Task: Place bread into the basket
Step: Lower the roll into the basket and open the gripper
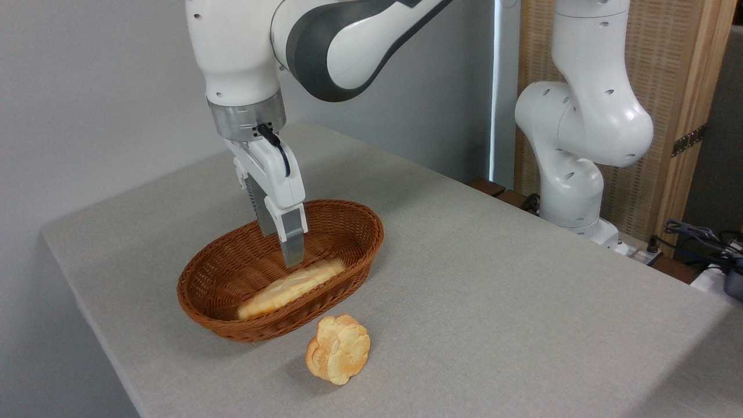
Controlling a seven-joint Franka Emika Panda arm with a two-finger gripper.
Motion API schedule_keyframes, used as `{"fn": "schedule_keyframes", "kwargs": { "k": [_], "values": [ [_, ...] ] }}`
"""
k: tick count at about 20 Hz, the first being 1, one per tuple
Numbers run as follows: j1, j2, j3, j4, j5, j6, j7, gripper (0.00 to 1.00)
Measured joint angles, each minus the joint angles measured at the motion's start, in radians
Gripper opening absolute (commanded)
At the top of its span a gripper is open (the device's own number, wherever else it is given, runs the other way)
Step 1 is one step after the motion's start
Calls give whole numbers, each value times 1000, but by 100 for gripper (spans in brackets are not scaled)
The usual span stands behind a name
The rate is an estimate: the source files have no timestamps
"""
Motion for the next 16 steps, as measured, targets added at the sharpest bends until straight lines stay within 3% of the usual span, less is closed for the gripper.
{"fn": "schedule_keyframes", "kwargs": {
  "k": [6, 16],
  "values": [
    [6, 0, 16, 41, 0, 4, -1, 100],
    [15, -10, 149, 101, 0, 4, -1, 100]
  ]
}}
